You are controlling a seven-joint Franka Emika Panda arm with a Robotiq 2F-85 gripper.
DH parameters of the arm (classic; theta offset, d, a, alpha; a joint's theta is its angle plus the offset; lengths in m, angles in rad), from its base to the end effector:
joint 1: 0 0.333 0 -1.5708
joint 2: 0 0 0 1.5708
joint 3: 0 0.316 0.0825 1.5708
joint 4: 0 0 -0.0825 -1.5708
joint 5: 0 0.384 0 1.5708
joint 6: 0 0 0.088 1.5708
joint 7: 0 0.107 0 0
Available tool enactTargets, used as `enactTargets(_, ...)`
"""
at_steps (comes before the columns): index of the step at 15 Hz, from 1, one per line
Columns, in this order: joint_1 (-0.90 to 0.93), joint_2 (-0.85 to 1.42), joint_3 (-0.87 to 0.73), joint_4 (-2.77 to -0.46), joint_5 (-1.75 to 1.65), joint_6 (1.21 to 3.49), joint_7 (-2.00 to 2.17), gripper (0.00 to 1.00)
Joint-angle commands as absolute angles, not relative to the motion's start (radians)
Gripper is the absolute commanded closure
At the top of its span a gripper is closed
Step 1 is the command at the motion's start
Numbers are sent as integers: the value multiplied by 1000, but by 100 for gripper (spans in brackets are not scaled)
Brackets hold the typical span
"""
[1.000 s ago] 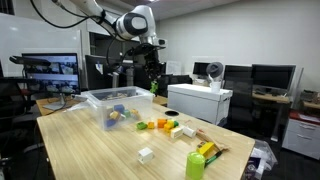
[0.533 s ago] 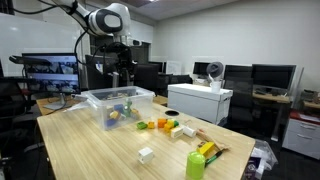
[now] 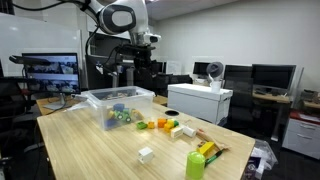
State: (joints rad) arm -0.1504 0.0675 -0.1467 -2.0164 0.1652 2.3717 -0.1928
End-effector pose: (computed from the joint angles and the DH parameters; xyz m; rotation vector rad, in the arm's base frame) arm 0.5684 -0.1707 0.4490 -3.0409 0.3121 -0.4763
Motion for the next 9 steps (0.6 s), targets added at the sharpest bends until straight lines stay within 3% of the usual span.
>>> enactTargets(1, -213, 104, -198, -2028, 166, 2444, -202, 0)
enactTargets(9, -327, 188, -253, -2123, 162, 2416, -329, 0)
